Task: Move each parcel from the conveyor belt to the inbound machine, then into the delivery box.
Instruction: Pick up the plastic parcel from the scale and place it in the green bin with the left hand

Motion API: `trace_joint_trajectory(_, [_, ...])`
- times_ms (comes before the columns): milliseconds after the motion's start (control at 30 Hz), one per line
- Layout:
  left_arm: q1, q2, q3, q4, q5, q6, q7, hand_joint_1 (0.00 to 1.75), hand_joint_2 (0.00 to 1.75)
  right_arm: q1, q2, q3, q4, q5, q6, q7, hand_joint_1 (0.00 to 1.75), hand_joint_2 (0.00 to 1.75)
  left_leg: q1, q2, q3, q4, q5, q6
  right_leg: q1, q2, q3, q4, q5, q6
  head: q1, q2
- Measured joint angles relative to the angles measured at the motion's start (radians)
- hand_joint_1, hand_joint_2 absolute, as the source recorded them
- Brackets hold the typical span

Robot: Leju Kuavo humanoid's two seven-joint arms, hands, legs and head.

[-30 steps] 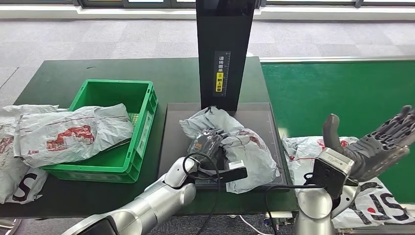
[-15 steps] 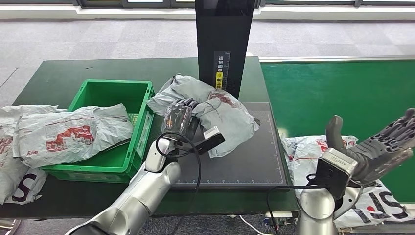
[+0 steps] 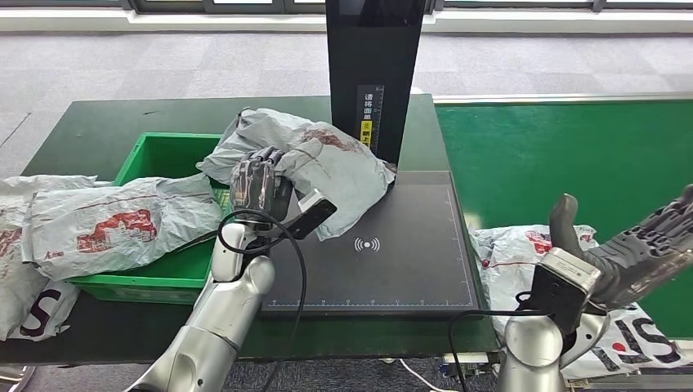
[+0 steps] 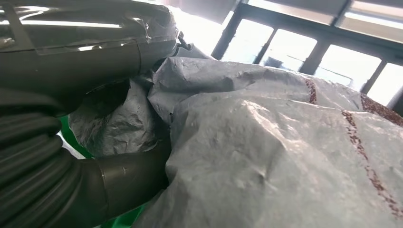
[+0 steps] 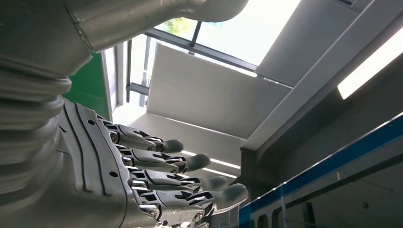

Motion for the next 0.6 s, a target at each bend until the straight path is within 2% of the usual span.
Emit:
trace_joint_trajectory(100, [0.013,0.0,0.043,-0.033,0.013,0.0,-0.013,1.75,1.75,0.0,0.0,-0.001,0.0,0.003,0.0,0.002,0.0,1.75,0.0,0.0,0.0,0.0,0.0,0.0,0.0,0.0,0.0,0.0,0.0,0.0,0.0,0.0])
trace_joint_trajectory(233, [0.052,0.0,0.192,-0.127,0.078,0.0,-0.089,1.75,1.75,0.0,0.0,-0.002,0.0,0.016,0.0,0.019,0.0,1.75,0.0,0.0,0.0,0.0,0.0,0.0,0.0,0.0,0.0,0.0,0.0,0.0,0.0,0.0])
trace_joint_trajectory(367, [0.071,0.0,0.278,-0.185,0.107,0.0,-0.134,1.75,1.75,0.0,0.0,-0.002,0.0,0.021,0.0,0.022,0.0,1.75,0.0,0.0,0.0,0.0,0.0,0.0,0.0,0.0,0.0,0.0,0.0,0.0,0.0,0.0])
trace_joint_trajectory(500, [0.087,0.0,0.322,-0.228,0.114,0.0,-0.136,1.75,1.75,0.0,0.0,-0.002,0.0,0.026,0.0,0.028,0.0,1.75,0.0,0.0,0.0,0.0,0.0,0.0,0.0,0.0,0.0,0.0,0.0,0.0,0.0,0.0])
trace_joint_trajectory(600, [0.105,0.0,0.337,-0.278,0.106,0.0,-0.101,1.75,1.75,0.0,0.0,-0.002,0.0,0.037,0.0,0.041,0.0,1.75,0.0,0.0,-0.001,0.0,0.0,0.0,0.0,0.0,0.0,0.0,0.0,0.0,0.0,0.0])
